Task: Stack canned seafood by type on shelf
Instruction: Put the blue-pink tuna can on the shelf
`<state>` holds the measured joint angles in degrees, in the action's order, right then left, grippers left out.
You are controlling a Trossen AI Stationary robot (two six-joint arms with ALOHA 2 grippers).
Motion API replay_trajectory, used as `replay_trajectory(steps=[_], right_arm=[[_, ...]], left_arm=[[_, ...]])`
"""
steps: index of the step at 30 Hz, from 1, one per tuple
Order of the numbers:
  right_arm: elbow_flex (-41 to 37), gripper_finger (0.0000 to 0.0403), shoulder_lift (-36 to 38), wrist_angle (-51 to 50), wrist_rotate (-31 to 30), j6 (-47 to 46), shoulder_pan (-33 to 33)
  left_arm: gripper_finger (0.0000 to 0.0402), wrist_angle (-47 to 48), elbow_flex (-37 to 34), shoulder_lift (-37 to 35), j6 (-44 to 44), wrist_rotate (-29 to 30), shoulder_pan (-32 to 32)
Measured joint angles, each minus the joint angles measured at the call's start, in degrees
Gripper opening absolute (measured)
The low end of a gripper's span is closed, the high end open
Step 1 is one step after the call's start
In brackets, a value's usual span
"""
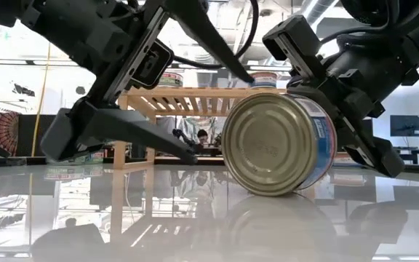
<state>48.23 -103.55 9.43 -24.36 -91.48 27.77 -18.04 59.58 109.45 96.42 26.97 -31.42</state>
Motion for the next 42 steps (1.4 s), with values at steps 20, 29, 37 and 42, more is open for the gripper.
replay_trajectory(steps=[20, 29, 37, 42], right_arm=[[0.1, 0.0028, 12.7, -14.8, -0.3, 12.5, 0.2], [0.1, 0.0021, 9.7, -12.4, -0.1, 9.9, 2.7], [0.1, 0.0023, 9.5, -9.9, -0.5, 10.7, 3.0], [0.1, 0.0022, 9.5, -8.8, -0.7, 11.3, 3.0]], left_arm=[[0.0313, 0.6, 0.0, 0.0, 1.8, -4.3, 0.0], [0.0313, 2.3, 0.1, 0.0, 0.3, -5.5, 0.3], [0.0313, 8.0, 0.1, 0.2, 2.7, -9.5, 1.5], [0.0313, 9.3, 0.1, 0.2, 1.1, -9.0, 3.2]])
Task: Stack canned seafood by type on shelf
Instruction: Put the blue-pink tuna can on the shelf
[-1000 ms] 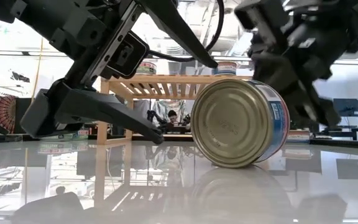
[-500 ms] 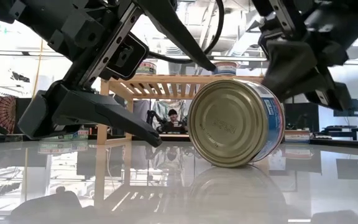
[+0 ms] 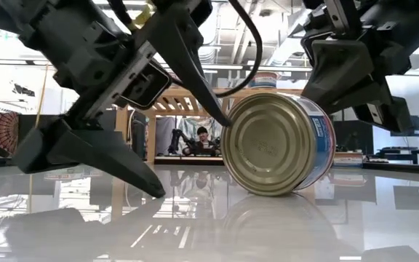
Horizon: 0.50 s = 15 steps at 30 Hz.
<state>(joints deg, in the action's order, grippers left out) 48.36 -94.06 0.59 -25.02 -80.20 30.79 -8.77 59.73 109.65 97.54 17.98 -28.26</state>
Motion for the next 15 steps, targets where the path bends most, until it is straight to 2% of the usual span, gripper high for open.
replay_trajectory(steps=[15], right_arm=[[0.0, 0.0021, 0.0, 14.8, -0.1, 8.7, 0.6]], left_arm=[[0.0313, 4.0, 0.1, -0.1, -5.0, -0.1, 5.0]])
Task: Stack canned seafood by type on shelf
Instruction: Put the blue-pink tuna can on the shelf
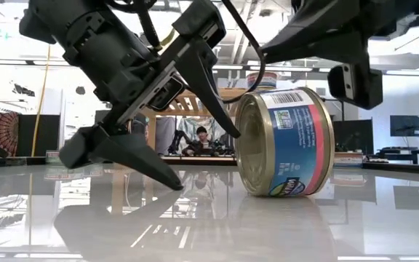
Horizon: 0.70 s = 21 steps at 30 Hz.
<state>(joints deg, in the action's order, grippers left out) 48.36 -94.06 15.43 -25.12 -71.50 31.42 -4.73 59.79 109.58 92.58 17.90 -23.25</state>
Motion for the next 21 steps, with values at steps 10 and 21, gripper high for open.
replay_trajectory(steps=[10, 21], right_arm=[[0.0, 0.0019, 0.7, -13.6, -0.4, -9.0, 1.8], [3.7, 0.0017, -4.2, -10.3, -0.3, -9.5, 2.4]], left_arm=[[0.0313, 3.4, -0.1, 0.1, 0.6, -2.4, -0.8], [0.0313, 4.3, -0.1, 0.1, 0.7, -3.0, -1.0]])
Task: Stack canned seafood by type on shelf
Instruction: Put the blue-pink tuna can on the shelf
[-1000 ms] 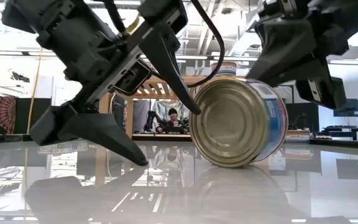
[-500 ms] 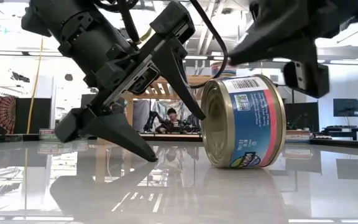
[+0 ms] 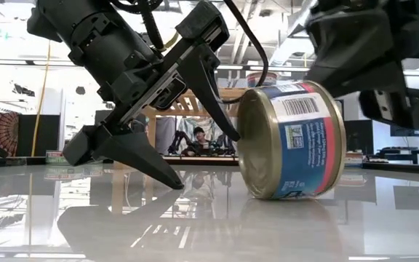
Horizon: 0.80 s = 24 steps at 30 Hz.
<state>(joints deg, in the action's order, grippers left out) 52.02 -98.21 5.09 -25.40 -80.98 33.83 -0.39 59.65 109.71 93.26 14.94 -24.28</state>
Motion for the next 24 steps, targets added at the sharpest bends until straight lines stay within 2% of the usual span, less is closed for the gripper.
replay_trajectory(steps=[7, 11, 14, 24], right_arm=[[10.5, 0.0017, -8.4, -0.7, 5.5, 9.4, -2.0], [15.0, 0.0017, -9.0, -7.3, 6.2, 12.3, -3.1], [16.1, 0.0017, -8.5, -11.0, 5.5, 12.6, -4.0], [16.3, 0.0017, -8.8, -9.2, 3.2, 12.1, -7.8]], left_arm=[[0.0313, 0.7, 0.0, 0.0, -2.8, -0.1, 0.8], [0.0313, 4.4, 0.0, 0.0, -5.3, -0.3, 1.3], [0.0313, 7.4, 0.1, -0.1, -8.2, -2.2, 1.9], [0.0313, 19.6, 0.2, -1.3, -15.8, -4.4, 2.7]])
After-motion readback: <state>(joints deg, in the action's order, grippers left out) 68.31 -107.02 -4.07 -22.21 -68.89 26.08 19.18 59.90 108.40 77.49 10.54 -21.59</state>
